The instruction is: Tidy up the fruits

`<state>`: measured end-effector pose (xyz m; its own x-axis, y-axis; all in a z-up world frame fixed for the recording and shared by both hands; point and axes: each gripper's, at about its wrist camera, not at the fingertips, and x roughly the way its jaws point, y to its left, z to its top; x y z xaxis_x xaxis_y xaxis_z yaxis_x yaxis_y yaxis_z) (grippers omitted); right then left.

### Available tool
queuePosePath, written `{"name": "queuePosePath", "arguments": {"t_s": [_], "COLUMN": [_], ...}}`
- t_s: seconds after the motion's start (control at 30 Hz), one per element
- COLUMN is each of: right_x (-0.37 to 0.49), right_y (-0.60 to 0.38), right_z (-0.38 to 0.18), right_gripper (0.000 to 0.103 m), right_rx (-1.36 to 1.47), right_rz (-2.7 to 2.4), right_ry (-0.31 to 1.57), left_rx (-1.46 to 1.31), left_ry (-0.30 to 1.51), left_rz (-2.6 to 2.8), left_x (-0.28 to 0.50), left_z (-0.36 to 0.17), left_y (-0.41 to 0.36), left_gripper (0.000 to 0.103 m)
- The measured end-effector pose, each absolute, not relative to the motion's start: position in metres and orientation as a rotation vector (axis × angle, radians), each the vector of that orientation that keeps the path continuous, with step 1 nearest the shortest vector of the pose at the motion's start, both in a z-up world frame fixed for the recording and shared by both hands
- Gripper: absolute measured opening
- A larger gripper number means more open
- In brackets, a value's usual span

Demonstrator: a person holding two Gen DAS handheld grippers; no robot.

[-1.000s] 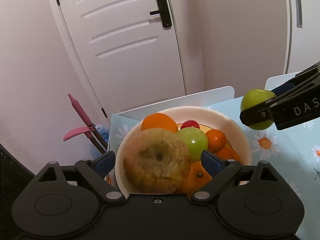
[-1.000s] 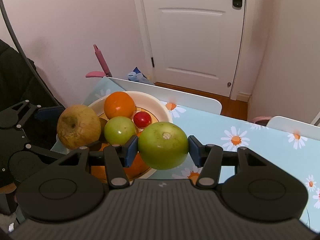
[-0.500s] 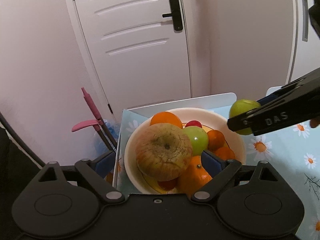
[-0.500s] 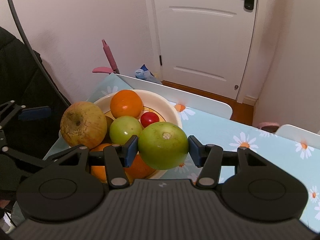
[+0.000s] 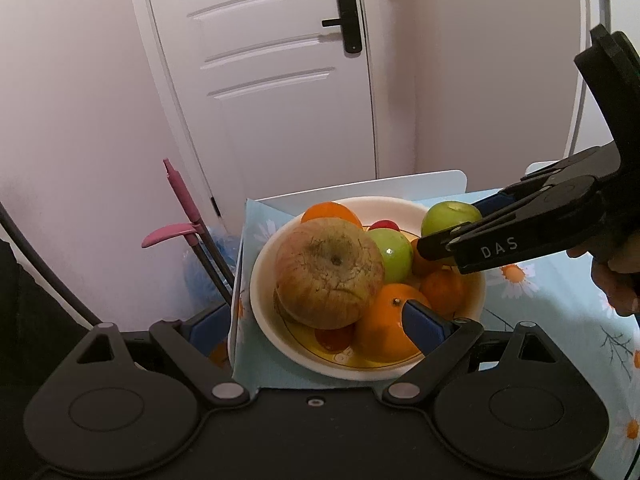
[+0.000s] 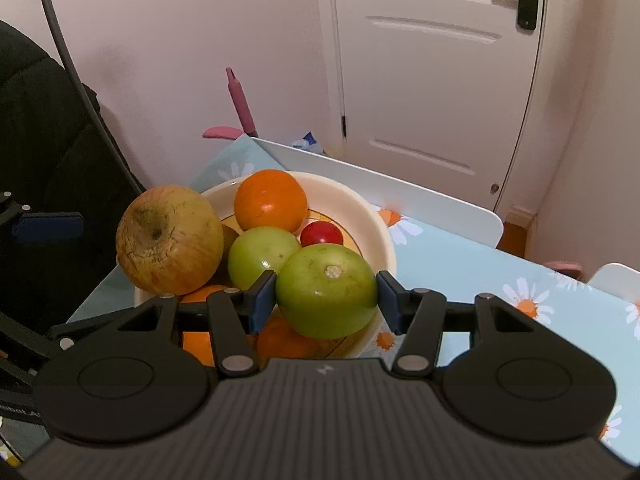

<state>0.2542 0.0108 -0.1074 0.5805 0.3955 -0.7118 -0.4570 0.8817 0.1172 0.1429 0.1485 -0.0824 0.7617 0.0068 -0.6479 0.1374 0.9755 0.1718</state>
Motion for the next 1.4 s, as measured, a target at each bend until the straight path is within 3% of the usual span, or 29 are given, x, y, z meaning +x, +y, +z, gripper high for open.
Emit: {"name": "queuePosePath", "arguments": {"t_s": [0.13,0.2,0.67,1.27,1.4], "right_x": [0.251,0.249,0.227,0.111,0.082], "right_y": [0.007,0.006,-0.005,-0.109,-0.132], "right_z": [-0.107,-0.106,-0.078,0.034,0.042], "right_gripper": [0.076,0.090,0.090,0.090,0.102], "right_rx": [-0.056,-0.051,-0.054,-0.022,-0.001], "right_rz": [0.504,0.494,0.470,0.265,0.183], "right_ry": [0.781,0.764,0.717,0.690,0.679], "left_rx": [0.219,0.225,0.238,0.118,0.070], "left_ry": [0.700,0.695,0.664,0.563,0.546], "left_rz": [-0.088,-0.098,-0.116,-0.042,-0.021], "left_x": [0.142,0.141,0.129,0.053,0.034], "left_z": [-0.084,-0.084,-0.072,0.008,0.019], "left_y": [0.150,0.151,0.145,0.083,0.071], "left_gripper": [0.095,0.095,0.095,0.095,0.095]}}
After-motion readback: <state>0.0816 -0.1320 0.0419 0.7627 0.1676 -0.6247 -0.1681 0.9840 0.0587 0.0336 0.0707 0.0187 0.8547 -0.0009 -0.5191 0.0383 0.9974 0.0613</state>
